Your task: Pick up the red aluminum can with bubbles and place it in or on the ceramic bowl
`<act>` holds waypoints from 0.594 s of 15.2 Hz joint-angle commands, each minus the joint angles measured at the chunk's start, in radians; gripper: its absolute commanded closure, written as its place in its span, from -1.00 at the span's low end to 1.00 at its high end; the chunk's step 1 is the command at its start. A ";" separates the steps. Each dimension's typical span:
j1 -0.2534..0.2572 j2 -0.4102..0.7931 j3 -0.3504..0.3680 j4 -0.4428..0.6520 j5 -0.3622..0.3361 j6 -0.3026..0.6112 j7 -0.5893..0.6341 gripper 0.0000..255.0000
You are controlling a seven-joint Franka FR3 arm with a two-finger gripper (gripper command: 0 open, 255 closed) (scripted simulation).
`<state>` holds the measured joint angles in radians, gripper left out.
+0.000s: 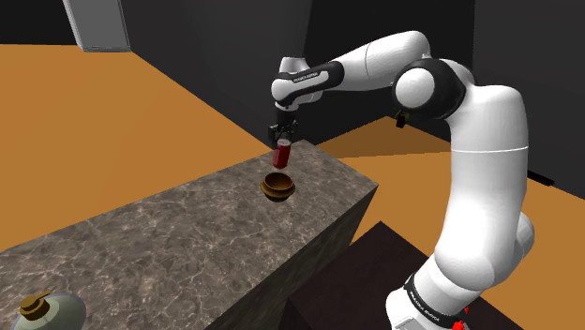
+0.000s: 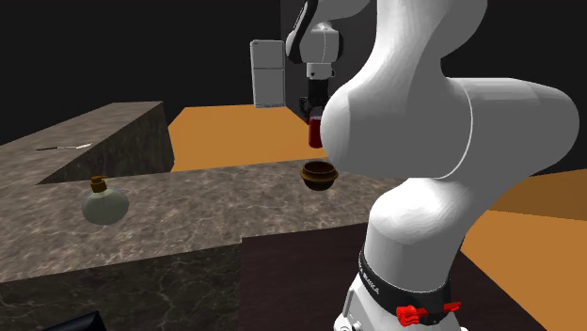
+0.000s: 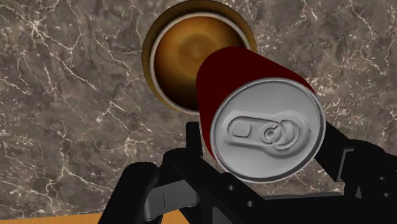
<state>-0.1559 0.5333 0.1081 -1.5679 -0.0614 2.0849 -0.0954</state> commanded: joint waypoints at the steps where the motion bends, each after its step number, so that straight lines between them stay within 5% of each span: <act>1: -0.017 0.036 -0.007 0.048 0.000 -0.012 -0.027 1.00; 9: -0.016 0.086 -0.011 0.017 -0.005 0.069 -0.024 1.00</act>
<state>-0.1718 0.6122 0.0980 -1.5486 -0.0660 2.1440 -0.1195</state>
